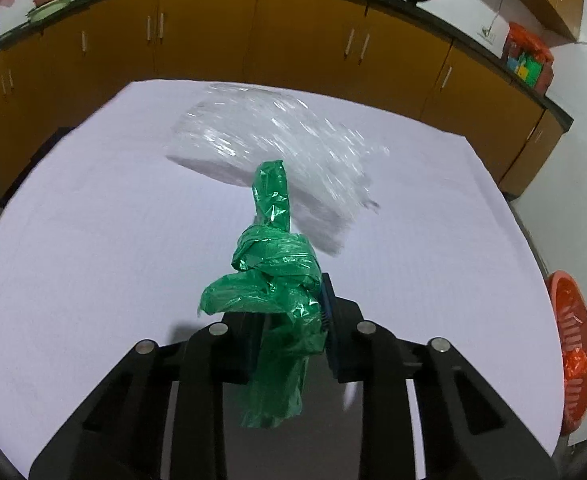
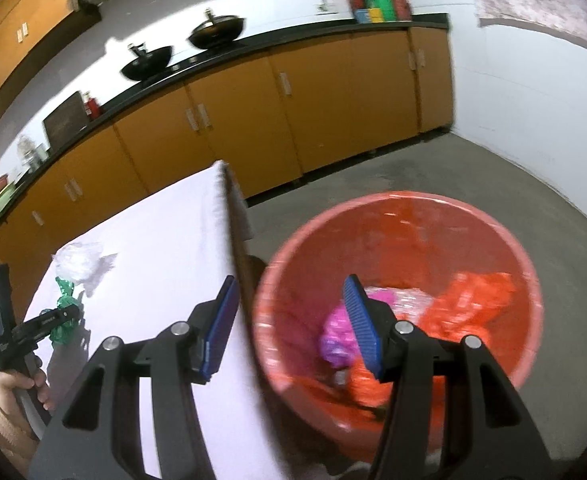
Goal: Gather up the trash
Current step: 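Grasp the green bag with the left gripper while the right gripper reaches for bubble wrap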
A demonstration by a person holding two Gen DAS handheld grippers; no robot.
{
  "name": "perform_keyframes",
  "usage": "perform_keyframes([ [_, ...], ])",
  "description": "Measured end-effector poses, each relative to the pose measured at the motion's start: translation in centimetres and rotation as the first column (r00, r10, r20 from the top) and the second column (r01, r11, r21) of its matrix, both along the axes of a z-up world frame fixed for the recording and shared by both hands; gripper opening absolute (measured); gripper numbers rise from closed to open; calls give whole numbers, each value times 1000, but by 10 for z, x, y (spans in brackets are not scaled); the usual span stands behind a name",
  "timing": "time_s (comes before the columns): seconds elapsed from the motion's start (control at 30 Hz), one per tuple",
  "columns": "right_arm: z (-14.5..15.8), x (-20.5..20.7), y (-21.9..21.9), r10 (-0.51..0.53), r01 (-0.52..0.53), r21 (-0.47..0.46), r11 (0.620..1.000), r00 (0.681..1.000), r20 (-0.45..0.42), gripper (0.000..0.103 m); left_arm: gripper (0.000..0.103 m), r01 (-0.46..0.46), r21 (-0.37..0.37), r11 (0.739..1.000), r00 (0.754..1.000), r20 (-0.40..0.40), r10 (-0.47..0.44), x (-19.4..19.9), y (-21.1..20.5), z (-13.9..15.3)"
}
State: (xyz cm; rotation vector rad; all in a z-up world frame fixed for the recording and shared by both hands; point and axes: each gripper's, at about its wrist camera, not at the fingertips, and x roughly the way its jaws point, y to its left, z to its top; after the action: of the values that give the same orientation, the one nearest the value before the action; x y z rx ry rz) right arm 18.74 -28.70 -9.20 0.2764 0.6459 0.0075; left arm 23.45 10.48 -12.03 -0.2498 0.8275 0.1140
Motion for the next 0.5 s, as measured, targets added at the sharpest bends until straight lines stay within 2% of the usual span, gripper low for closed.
perform_keyframes([
  [0.17,4,24,55,122,-122,3,993,993,5,54,27,-55,20,998,998,28,54,-22,44,6],
  [0.27,6,40,99,219,-219,6,976,976,10,54,27,-94,37,995,995,44,93,-29,67,10],
  [0.5,12,80,214,445,-444,-23,896,895,27,56,27,-192,70,979,979,88,186,-41,116,19],
])
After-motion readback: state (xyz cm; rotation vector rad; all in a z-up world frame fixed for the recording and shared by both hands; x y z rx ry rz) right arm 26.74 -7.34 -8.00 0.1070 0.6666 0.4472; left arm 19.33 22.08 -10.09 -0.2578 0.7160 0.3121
